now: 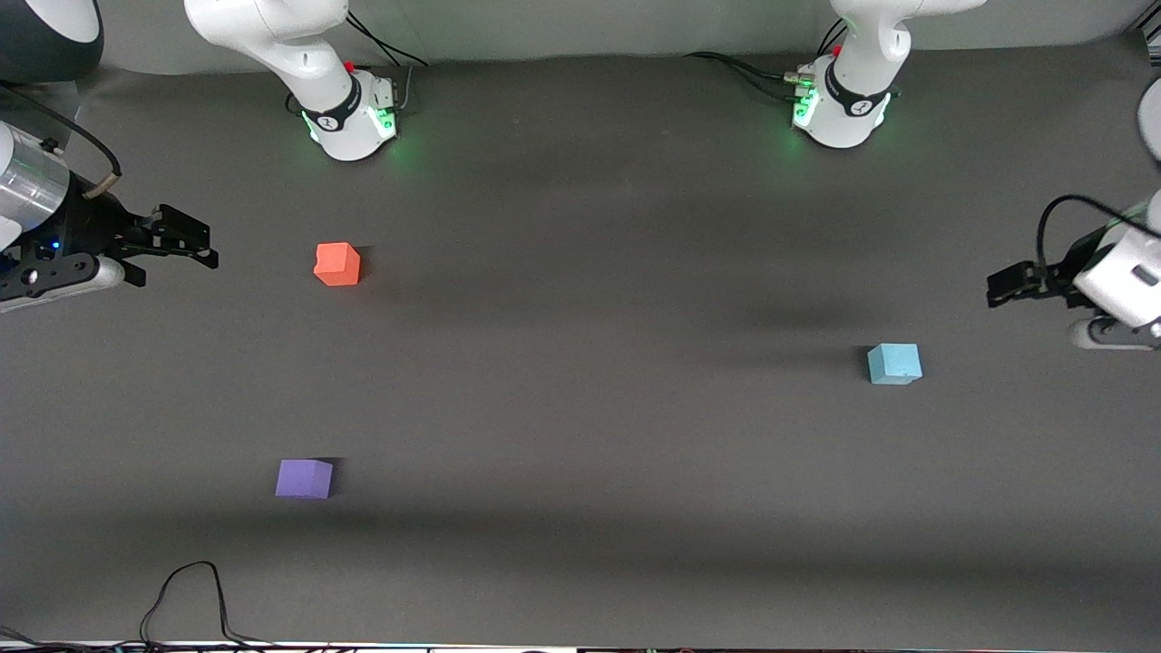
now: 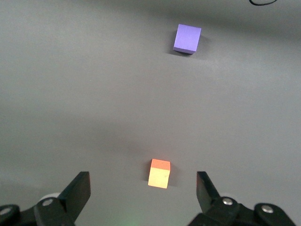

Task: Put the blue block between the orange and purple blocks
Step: 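Lower the open left gripper over the light-blue cube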

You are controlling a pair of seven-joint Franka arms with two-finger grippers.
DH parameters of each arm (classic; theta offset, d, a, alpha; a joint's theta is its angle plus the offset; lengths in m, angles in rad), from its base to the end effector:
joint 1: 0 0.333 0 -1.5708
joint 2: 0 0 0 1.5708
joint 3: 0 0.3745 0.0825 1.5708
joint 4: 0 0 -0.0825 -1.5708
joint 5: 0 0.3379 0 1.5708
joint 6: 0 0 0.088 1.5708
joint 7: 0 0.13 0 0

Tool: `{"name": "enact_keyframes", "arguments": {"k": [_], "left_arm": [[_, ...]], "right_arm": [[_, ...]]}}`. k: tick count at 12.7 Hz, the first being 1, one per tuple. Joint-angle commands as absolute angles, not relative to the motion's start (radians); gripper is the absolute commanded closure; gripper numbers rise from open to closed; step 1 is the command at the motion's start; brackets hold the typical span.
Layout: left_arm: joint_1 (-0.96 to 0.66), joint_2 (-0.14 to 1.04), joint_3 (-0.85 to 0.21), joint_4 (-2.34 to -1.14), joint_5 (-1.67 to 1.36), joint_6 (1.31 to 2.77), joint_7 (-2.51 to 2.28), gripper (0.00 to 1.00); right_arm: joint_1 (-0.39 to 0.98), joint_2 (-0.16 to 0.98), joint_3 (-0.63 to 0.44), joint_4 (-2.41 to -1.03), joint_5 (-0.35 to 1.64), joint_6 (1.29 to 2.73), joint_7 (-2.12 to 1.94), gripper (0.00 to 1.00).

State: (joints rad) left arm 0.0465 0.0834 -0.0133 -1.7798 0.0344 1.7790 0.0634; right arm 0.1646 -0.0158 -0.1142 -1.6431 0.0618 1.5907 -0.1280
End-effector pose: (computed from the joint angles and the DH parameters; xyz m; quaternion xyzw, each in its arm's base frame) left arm 0.5371 0.0218 0.5440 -0.9988 0.0193 0.0428 0.0141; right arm 0.5008 0.0326 0.6391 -0.9955 -0.0879 0.0171 0.0325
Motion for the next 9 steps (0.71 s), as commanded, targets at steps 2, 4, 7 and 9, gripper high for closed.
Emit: {"name": "enact_keyframes", "arguments": {"k": [2, 4, 7, 9], "left_arm": [[0.049, 0.098, -0.014, -2.020, 0.026, 2.033, 0.086, 0.00], [0.048, 0.182, -0.015, -2.055, 0.028, 2.158, 0.086, 0.00], [0.041, 0.303, -0.015, -2.088, 0.034, 2.328, 0.086, 0.00], [0.044, 0.353, -0.015, -2.114, 0.040, 2.422, 0.086, 0.00]], "right_arm": [[0.170, -0.014, -0.126, -1.623, 0.078, 1.569, -0.130, 0.00], [0.170, -0.015, -0.127, -1.621, 0.078, 1.557, -0.132, 0.00], [0.169, -0.017, -0.130, -1.628, 0.077, 1.555, -0.136, 0.00], [0.169, -0.017, -0.130, -1.625, 0.077, 1.551, -0.135, 0.00]]}}
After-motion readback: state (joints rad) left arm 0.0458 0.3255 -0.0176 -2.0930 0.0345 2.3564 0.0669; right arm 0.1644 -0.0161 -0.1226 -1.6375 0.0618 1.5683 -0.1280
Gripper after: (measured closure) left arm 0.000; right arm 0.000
